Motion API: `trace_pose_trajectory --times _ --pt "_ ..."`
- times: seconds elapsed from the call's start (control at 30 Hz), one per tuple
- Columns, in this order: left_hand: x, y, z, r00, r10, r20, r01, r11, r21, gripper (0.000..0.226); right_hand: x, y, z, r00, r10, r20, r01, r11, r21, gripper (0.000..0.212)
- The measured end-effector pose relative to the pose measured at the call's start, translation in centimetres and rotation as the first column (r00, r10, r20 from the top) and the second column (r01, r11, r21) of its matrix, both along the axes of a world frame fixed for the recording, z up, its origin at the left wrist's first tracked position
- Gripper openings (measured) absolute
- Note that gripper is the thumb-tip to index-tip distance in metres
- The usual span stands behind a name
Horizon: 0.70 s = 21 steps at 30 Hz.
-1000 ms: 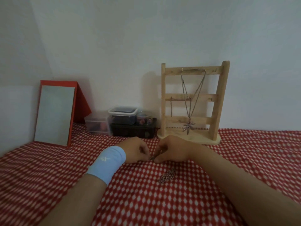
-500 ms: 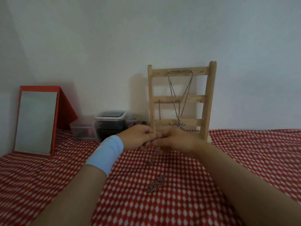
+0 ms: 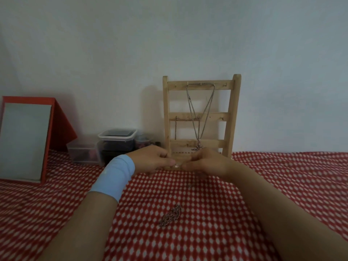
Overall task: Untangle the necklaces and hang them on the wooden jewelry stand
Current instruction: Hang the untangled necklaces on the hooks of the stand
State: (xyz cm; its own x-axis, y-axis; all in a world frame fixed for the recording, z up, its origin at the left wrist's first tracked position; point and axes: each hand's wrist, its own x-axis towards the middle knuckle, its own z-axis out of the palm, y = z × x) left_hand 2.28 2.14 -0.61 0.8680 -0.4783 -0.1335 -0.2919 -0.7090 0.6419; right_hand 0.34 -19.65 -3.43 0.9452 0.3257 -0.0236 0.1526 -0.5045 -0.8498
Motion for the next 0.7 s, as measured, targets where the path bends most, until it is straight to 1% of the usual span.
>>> trace_pose_trajectory --times 0.03,0.1,0.17,0.23,0.3,0.33,0.4,0.47,0.53,0.63,0.7 --pt "0.0 0.3 0.1 0.999 0.018 0.032 -0.018 1.000 -0.007 0.026 0.1 -0.1 0.0 1.000 0.008 -0.009 -0.008 1.000 0.007 0.022" --pt "-0.2 0.9 0.1 0.997 0.053 0.054 -0.048 0.995 -0.083 0.026 0.1 -0.1 -0.2 1.000 0.011 0.003 -0.011 1.000 0.015 0.023" --pt "-0.3 0.9 0.1 0.996 0.045 0.080 -0.033 0.990 -0.135 0.026 0.0 0.0 0.0 1.000 0.004 0.020 -0.005 1.000 0.010 0.020" --pt "-0.3 0.6 0.1 0.988 0.027 0.154 -0.009 0.993 -0.115 0.027 -0.4 0.1 0.3 1.000 0.028 0.015 -0.028 1.000 0.008 0.015" --pt "-0.5 0.2 0.1 0.983 0.015 0.186 0.005 0.994 -0.106 0.031 -0.3 0.3 0.3 0.999 0.034 0.036 -0.034 0.999 -0.015 0.016" --pt "-0.5 0.0 0.2 0.983 0.004 0.182 0.019 0.992 -0.122 0.033 -0.3 0.5 0.3 0.999 0.016 0.050 -0.016 1.000 -0.007 0.019" --pt "-0.7 -0.4 0.2 0.983 -0.021 0.183 0.050 0.986 -0.157 0.034 -0.2 0.9 0.2 0.999 0.002 0.039 -0.005 0.997 0.080 0.025" --pt "-0.8 -0.7 0.2 0.978 -0.003 0.206 0.042 0.982 -0.186 0.032 -0.1 1.2 -0.1 0.997 0.075 0.013 -0.076 0.982 0.175 0.027" --pt "-0.8 -0.9 0.2 0.981 0.005 0.194 0.038 0.975 -0.221 0.031 -0.3 1.7 -0.5 0.992 0.129 0.009 -0.128 0.962 0.242 0.025" --pt "-1.0 -1.1 0.5 0.984 0.003 0.178 0.040 0.971 -0.237 0.029 -0.2 1.9 -0.8 0.997 0.082 0.016 -0.083 0.965 0.248 0.018" --pt "-1.0 -1.0 0.6 0.989 0.026 0.142 0.012 0.965 -0.261 0.027 -0.3 1.8 -0.5 0.996 0.084 -0.020 -0.077 0.970 0.231 0.025"
